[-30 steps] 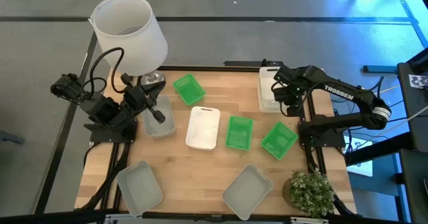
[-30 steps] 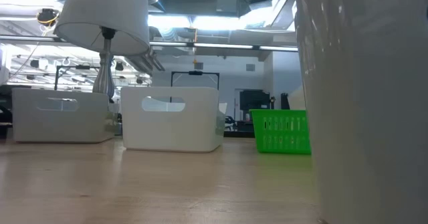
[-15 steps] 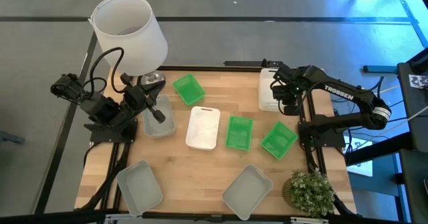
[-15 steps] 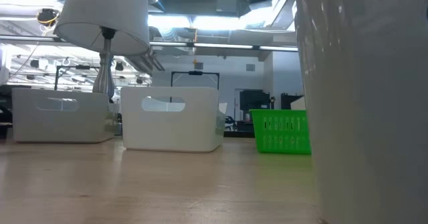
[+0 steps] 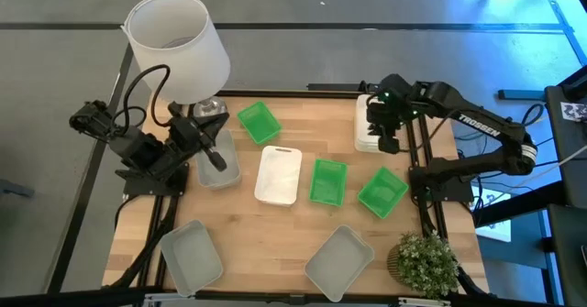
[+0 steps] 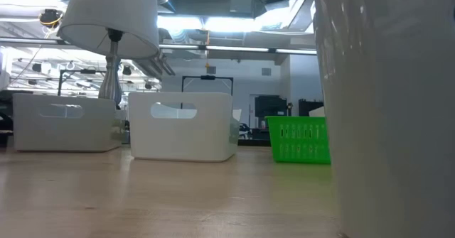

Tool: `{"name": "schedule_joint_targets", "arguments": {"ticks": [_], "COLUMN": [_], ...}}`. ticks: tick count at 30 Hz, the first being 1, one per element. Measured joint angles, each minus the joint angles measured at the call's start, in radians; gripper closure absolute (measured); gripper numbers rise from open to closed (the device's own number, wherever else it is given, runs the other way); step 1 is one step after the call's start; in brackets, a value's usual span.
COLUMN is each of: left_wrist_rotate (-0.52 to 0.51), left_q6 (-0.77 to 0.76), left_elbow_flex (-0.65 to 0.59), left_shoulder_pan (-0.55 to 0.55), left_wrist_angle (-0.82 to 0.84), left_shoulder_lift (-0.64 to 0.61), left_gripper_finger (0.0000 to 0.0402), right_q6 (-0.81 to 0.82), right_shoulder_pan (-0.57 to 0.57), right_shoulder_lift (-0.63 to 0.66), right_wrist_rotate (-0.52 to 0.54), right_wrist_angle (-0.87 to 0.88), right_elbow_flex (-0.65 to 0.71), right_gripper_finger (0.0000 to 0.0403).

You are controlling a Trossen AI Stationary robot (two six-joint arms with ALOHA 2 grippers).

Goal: Stack baskets by color
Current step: Stack the bottom white bin on top of the top white bin

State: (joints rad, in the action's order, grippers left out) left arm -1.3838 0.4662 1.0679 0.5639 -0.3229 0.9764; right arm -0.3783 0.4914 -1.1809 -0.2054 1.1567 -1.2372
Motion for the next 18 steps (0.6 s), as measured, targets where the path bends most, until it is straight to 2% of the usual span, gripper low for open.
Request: {"name": "schedule_joint_targets", "arguments": {"ticks": [4, 10, 15, 18], "left_wrist_rotate": [-0.002, -0.062, -0.109, -0.186], "left_q6": [-0.069, -0.130, 0.006, 0.118], "left_elbow_flex": [0.000, 0.000, 0.070, 0.136], "left_shoulder_pan": [0.013, 0.013, 0.024, 0.040], "left_wrist_angle": [0.000, -0.010, -0.009, -0.007], "left_shoulder_lift": [0.000, -0.012, 0.006, 0.027], "left_gripper_finger": [0.0401, 0.0401, 0.0401, 0.0401], "right_q6": [0.080, 0.116, 0.116, 0.127], "right_shoulder_pan": [-0.071, -0.181, -0.252, -0.285], "right_shoulder_lift": [-0.001, -0.001, -0.001, -0.001], "right_wrist_rotate": [-0.088, -0.092, -0.091, -0.053], "right_wrist_angle": [-0.084, -0.123, -0.152, -0.182], "right_elbow_flex": [-0.037, -0.049, -0.049, -0.049], "right_gripper_finger": [0.0328, 0.0328, 0.0328, 0.0328]}}
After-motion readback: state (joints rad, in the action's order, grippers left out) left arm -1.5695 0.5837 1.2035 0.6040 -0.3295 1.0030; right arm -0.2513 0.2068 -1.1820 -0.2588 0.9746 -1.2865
